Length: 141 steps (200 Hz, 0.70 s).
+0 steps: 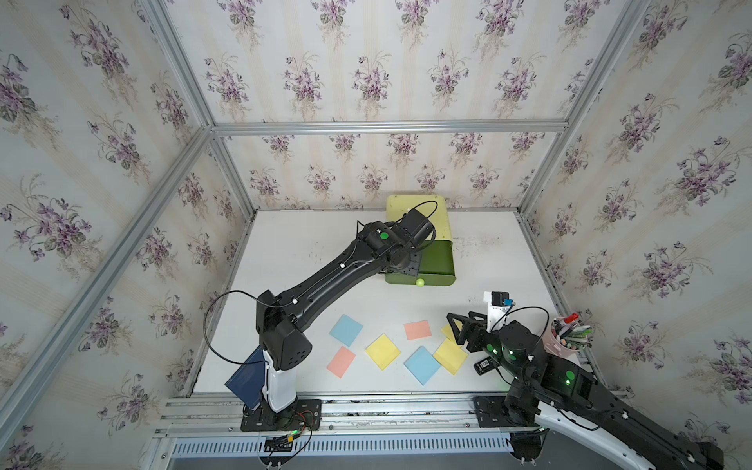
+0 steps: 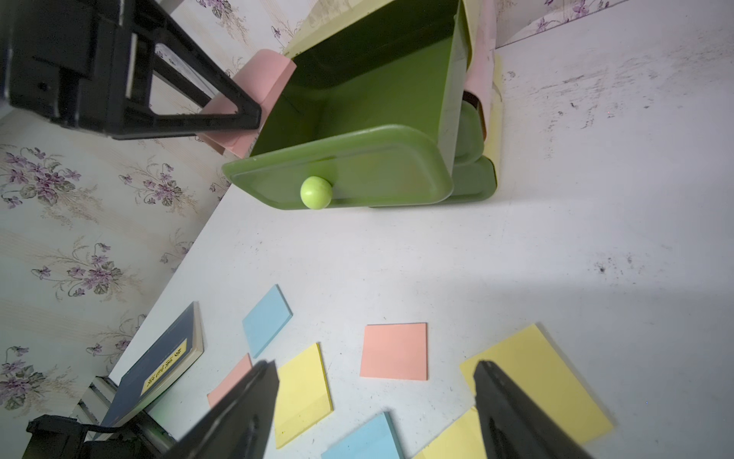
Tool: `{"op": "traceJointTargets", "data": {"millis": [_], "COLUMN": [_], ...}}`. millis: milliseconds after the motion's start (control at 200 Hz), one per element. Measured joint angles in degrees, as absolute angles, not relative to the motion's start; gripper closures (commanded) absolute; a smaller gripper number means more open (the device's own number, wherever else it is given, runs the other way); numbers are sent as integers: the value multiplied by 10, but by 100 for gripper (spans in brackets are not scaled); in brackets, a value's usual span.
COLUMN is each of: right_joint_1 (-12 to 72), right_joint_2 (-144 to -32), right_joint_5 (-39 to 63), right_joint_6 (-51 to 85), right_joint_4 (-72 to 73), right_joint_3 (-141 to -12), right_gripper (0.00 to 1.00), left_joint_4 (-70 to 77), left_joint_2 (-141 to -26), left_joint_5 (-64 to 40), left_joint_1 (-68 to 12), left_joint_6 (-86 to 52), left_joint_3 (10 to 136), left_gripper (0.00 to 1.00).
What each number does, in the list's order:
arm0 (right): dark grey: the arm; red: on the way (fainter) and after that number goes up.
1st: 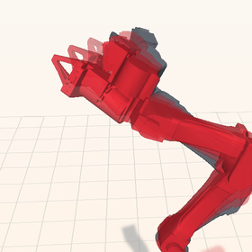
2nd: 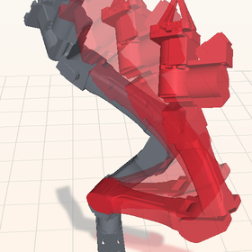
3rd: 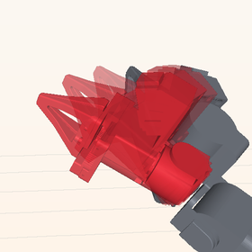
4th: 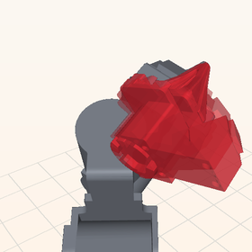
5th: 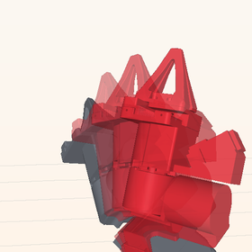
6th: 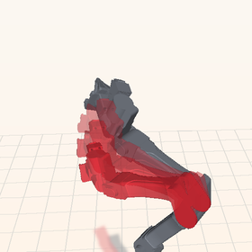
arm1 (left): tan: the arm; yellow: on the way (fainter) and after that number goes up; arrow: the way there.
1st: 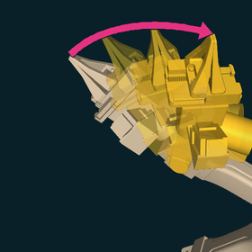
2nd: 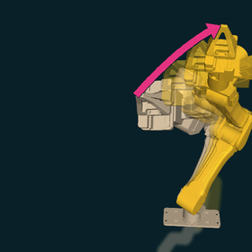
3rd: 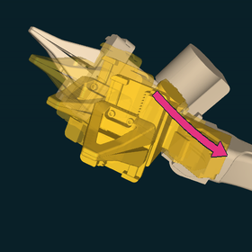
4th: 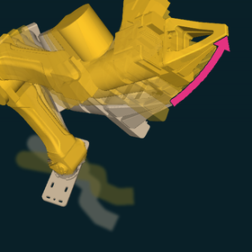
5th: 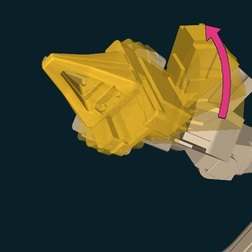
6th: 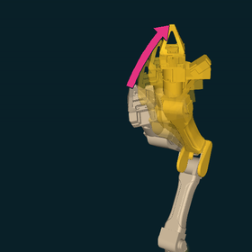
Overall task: Please put the sticky notes in the drawer by color
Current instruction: Place the sticky notes in the drawer.
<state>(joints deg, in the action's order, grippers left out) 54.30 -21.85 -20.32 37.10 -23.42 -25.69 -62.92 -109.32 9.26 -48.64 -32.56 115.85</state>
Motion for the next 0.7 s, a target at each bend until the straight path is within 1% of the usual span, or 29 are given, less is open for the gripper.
{"op": "traceJointTargets", "data": {"millis": [245, 450, 575, 639, 704], "right_joint_1": [543, 543, 543, 543, 543], "right_joint_2": [-217, -216, -216, -216, -216], "right_joint_5": [-203, -203, -203, -203, -203], "right_joint_6": [371, 371, 371, 371, 371], "right_joint_4": [-234, -234, -234, -234, -234], "right_joint_3": [-257, -253, -253, -253, -253], "right_gripper": [18, 18, 18, 18, 18], "left_joint_4": [-631, -625, -619, -619, -619], "left_joint_2": [-1113, -1131, -1139, -1144, -1147], "left_joint_5": [93, 94, 96, 98, 99], "left_joint_1": [-469, -469, -465, -463, -462], "left_joint_6": [-326, -326, -329, -331, -331], "left_joint_3": [1162, 1176, 1182, 1185, 1185], "left_gripper": [37, 36, 34, 31, 31]}}
